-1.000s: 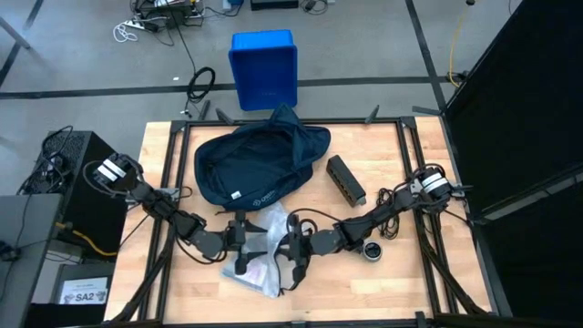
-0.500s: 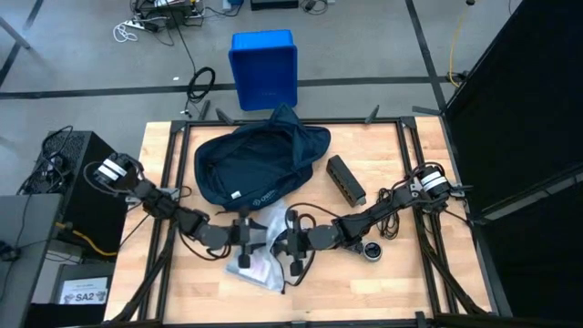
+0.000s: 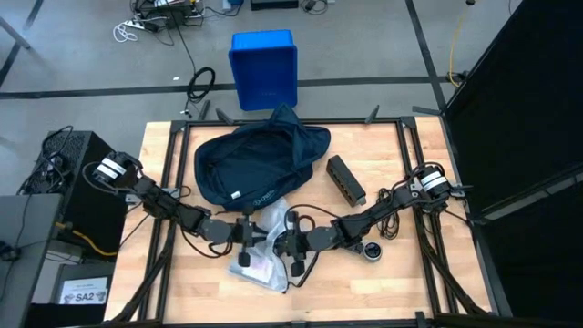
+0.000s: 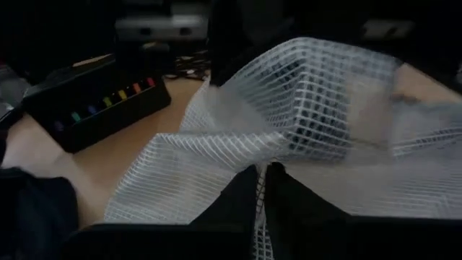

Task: Unpack backpack
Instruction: Remove the white charger adapter from the white mesh envelope

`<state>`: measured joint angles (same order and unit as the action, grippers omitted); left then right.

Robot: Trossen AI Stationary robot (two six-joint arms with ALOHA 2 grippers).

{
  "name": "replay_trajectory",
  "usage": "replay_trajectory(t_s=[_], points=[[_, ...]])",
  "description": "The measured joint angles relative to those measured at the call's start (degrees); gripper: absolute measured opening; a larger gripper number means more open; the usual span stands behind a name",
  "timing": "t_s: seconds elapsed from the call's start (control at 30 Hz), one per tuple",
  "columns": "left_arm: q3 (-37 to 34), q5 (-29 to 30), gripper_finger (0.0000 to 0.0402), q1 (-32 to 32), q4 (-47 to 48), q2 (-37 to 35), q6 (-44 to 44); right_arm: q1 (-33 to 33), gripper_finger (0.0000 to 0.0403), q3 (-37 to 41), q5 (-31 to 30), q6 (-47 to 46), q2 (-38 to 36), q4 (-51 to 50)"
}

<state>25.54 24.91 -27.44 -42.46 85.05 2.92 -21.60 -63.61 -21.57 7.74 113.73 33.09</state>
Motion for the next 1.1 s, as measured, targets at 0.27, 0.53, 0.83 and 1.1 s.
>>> replay_trajectory(t_s=[0.27,0.53,0.83,1.1], points=[[0.0,-2.7,0.0033,-0.9,0.8,-3.3,-0.1,-0.1,0.0003,-0.1,-1.7,0.0,0.0,-1.0],[0.0,-2.9,0.0144,-0.9,0.2,-3.3,-0.7,-0.5,0.0002,0.0,-1.7,0.0,0.0,-0.7],[0.0,-3.4,0.0233,-1.1,1.7,-3.5,-4.7,-0.8,0.0004,0.0,-2.0,0.0,0.0,-0.9],[0.1,-5.3,0.0239,-3.8,3.1,-6.9,-4.6,-0.8,0.0003,0.0,-6.4,1.4,0.0,-0.9]])
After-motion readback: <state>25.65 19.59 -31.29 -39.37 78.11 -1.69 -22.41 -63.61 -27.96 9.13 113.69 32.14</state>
